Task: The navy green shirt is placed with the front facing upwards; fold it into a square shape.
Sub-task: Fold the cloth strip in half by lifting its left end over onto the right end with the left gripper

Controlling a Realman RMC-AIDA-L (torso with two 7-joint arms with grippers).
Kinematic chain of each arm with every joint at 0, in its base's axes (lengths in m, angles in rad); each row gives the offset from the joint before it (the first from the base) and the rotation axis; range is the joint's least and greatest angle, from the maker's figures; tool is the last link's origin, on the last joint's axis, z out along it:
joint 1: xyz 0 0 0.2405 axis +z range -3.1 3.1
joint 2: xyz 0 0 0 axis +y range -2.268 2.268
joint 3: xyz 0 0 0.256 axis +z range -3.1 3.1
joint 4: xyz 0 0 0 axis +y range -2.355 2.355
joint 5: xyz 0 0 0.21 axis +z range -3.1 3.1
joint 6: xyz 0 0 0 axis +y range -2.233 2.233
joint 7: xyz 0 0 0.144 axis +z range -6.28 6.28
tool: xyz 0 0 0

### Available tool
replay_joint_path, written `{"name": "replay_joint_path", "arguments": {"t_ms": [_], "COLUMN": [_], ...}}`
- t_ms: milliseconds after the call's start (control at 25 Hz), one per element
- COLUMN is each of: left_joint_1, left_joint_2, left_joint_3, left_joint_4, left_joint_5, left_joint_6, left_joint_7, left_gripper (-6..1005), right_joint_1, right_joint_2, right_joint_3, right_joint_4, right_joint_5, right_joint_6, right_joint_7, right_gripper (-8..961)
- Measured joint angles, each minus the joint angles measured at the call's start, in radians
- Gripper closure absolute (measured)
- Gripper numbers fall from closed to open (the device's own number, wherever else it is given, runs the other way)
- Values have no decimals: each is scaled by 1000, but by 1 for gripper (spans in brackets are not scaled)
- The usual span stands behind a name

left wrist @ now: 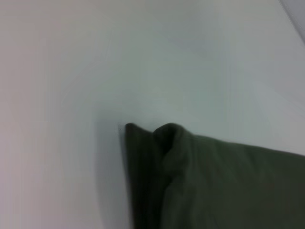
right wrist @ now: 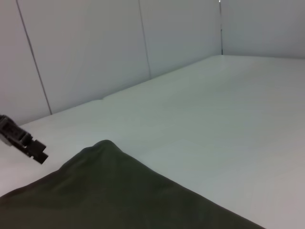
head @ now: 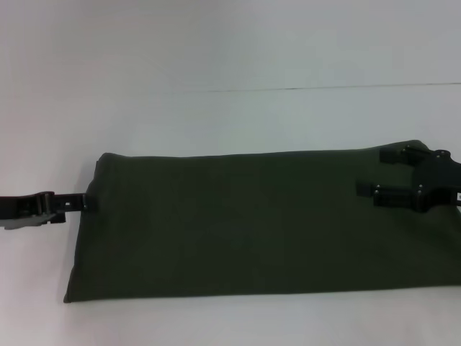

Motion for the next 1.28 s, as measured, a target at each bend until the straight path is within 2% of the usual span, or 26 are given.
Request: {"name": "replay_joint_path", "arguments": {"t_ms": [1280], "left_joint_1": [3], "left_joint_2": [-12], "left_joint_3": [19], "left_joint_4": [-83], "left_joint_5": [66], "left_joint_6": [-120], "left_joint_7": [5], "left_gripper": [107], "right_joint_1": [21], "right_joint_2": [1], "right_joint_3": [-2], "right_joint_4": [27], "right_joint_5": [-2], "right_joint_6": [37], "right_joint_7": [10], "right_gripper": [26]}}
